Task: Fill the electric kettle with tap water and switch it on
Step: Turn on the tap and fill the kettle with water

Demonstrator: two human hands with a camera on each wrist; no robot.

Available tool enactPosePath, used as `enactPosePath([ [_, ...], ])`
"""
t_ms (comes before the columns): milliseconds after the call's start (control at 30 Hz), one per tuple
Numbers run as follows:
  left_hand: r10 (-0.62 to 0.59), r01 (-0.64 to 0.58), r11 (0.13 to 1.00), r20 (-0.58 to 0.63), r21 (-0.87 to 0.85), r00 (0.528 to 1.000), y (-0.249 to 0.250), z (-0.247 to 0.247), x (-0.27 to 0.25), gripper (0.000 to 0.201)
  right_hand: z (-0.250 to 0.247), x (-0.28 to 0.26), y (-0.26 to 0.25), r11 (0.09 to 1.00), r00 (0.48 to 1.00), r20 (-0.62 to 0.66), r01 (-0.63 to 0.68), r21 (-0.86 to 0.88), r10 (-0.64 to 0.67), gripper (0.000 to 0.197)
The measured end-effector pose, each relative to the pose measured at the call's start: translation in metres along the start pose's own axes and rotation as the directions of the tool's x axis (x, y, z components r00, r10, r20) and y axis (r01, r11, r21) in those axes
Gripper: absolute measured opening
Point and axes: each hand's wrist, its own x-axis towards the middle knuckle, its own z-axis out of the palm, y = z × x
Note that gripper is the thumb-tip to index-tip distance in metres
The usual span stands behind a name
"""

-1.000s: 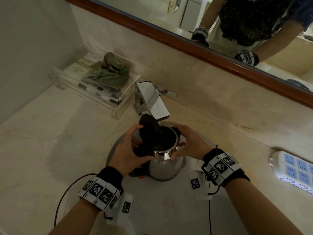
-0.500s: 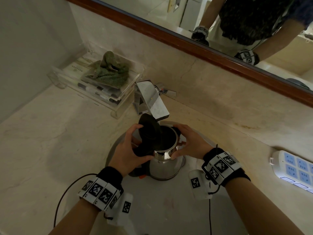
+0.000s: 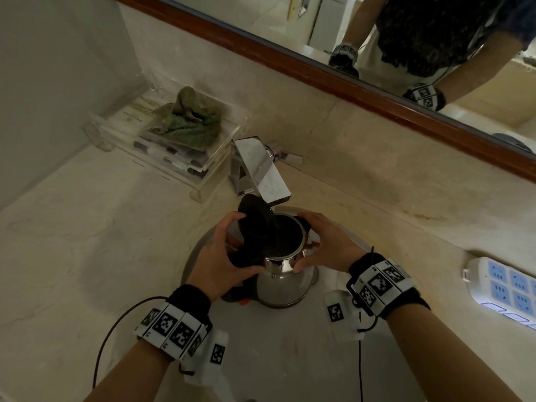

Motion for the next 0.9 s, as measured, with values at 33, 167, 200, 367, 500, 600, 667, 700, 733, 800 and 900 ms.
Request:
enactPosePath([
  [33, 0.002, -0.002, 1.0, -0.001, 0.0, 1.0, -0.0003, 0.0, -0.0001, 0.098, 0.0, 0.0, 0.0, 1.0, 1.0, 0.0, 0.001, -0.001, -0.001, 0.107],
  [167, 0.02, -0.02, 1.0, -0.009, -0.007, 1.0, -0.002, 0.0004, -0.0004, 0.102, 0.0009, 0.0006, 0.0013, 1.0, 1.0, -0.003, -0.002, -0.001, 0.002, 0.108],
  [200, 0.022, -0.022, 1.0, -0.009, -0.007, 1.0, -0.0023, 0.0004, -0.0003, 0.103, 0.001, 0.0008, 0.0017, 1.0, 1.0, -0.004, 0.0, -0.001, 0.0, 0.108],
  [367, 0.018, -0.018, 1.0, -0.003, -0.014, 1.0, -0.0025, 0.0001, -0.001, 0.102, 0.0009, 0.0009, 0.0023, 1.0, 1.0, -0.001, -0.004, 0.009, 0.004, 0.109],
  [500, 0.02, -0.02, 1.0, -0.006, 0.001, 1.0, -0.0023, 0.0005, -0.0003, 0.103, 0.001, 0.0013, 0.0022, 1.0, 1.0, -0.001, -0.002, 0.006, 0.002, 0.109],
  [600, 0.017, -0.017, 1.0, -0.008, -0.005, 1.0, -0.0011, 0.0004, -0.0003, 0.102, 0.0012, 0.0015, 0.0029, 1.0, 1.0, 0.0, -0.007, 0.001, 0.007, 0.109],
  [667, 0.014, -0.014, 1.0, -0.009, -0.01, 1.0, -0.0008, 0.0001, -0.0008, 0.102, 0.0016, 0.0016, 0.0033, 1.0, 1.0, 0.001, -0.009, -0.004, 0.009, 0.11],
  [700, 0.014, -0.014, 1.0, -0.009, -0.008, 1.0, -0.001, -0.0001, -0.0009, 0.102, 0.0017, 0.0016, 0.0034, 1.0, 1.0, 0.001, -0.009, -0.004, 0.009, 0.11],
  [733, 0.013, -0.013, 1.0, -0.007, -0.004, 1.0, -0.0009, 0.0, -0.001, 0.102, 0.0019, 0.0016, 0.0035, 1.0, 1.0, 0.0, -0.008, -0.006, 0.008, 0.11],
  [800, 0.01, -0.01, 1.0, -0.003, 0.002, 1.0, -0.0003, 0.0004, -0.001, 0.101, 0.0022, 0.0013, 0.0038, 1.0, 1.0, -0.002, -0.008, -0.005, 0.008, 0.11],
  [900, 0.007, -0.007, 1.0, -0.003, -0.003, 1.0, 0.0006, 0.0005, -0.0012, 0.1, 0.0019, 0.0008, 0.0036, 1.0, 1.0, 0.0, -0.01, 0.015, 0.01, 0.109],
])
